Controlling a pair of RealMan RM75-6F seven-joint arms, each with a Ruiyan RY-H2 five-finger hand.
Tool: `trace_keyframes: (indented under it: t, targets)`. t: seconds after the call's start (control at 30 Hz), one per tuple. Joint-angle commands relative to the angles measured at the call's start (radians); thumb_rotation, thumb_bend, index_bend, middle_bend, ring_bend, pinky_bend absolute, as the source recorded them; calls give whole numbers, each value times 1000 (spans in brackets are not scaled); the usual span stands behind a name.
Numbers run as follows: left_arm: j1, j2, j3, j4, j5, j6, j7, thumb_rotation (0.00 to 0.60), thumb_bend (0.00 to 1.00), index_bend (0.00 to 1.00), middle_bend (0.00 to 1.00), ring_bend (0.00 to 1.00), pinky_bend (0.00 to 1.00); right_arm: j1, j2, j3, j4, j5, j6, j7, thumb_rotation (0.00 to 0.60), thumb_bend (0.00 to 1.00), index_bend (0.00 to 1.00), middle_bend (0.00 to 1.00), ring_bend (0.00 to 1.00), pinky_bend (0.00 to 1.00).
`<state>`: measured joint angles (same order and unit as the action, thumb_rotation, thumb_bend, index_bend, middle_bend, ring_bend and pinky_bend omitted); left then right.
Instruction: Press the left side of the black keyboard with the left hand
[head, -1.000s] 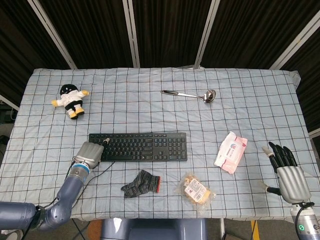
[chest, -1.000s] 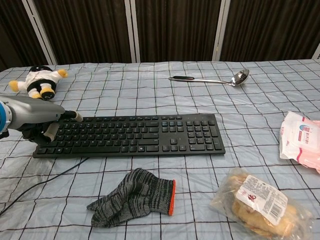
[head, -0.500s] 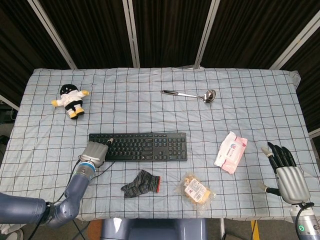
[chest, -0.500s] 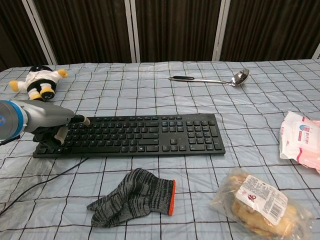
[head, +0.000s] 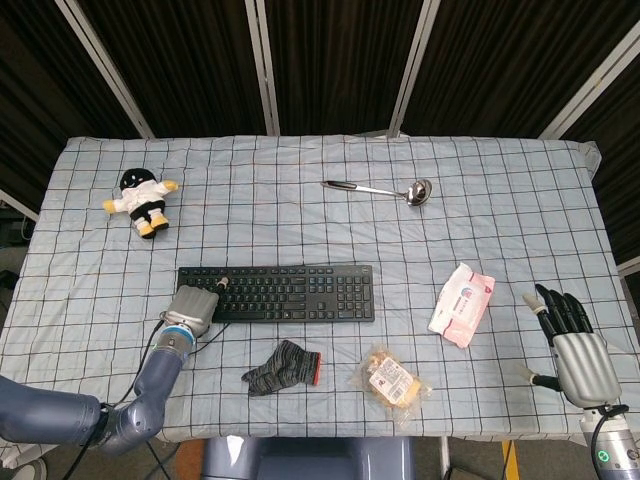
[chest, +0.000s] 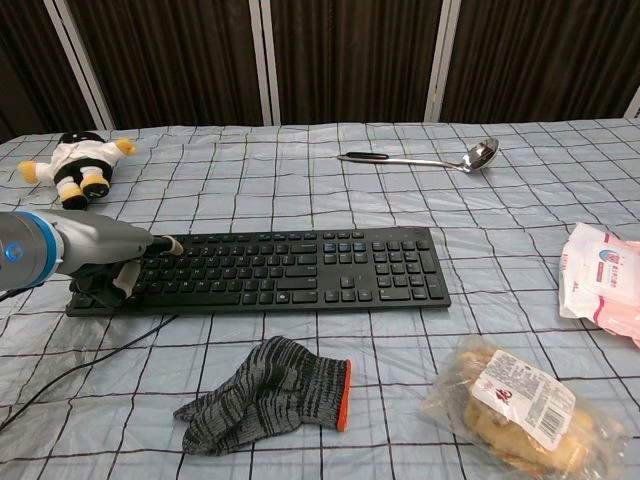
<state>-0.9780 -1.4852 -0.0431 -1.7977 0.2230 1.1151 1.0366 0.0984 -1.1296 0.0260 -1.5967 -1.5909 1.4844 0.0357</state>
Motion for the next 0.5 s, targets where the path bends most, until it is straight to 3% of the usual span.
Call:
trace_keyframes:
  t: [0.03, 0.5]
  targets:
    - [-4, -2, 7, -1, -3, 0, 2, 600, 1000, 0, 845, 734, 548, 0, 0, 1, 0, 2, 0, 1, 600, 53, 71, 0, 0, 0]
    - [-4, 28, 17, -40, 54, 38, -35, 600, 1000, 0, 845, 734, 548, 1, 0, -2, 2, 5, -7, -5, 600, 53, 71, 0, 0, 0]
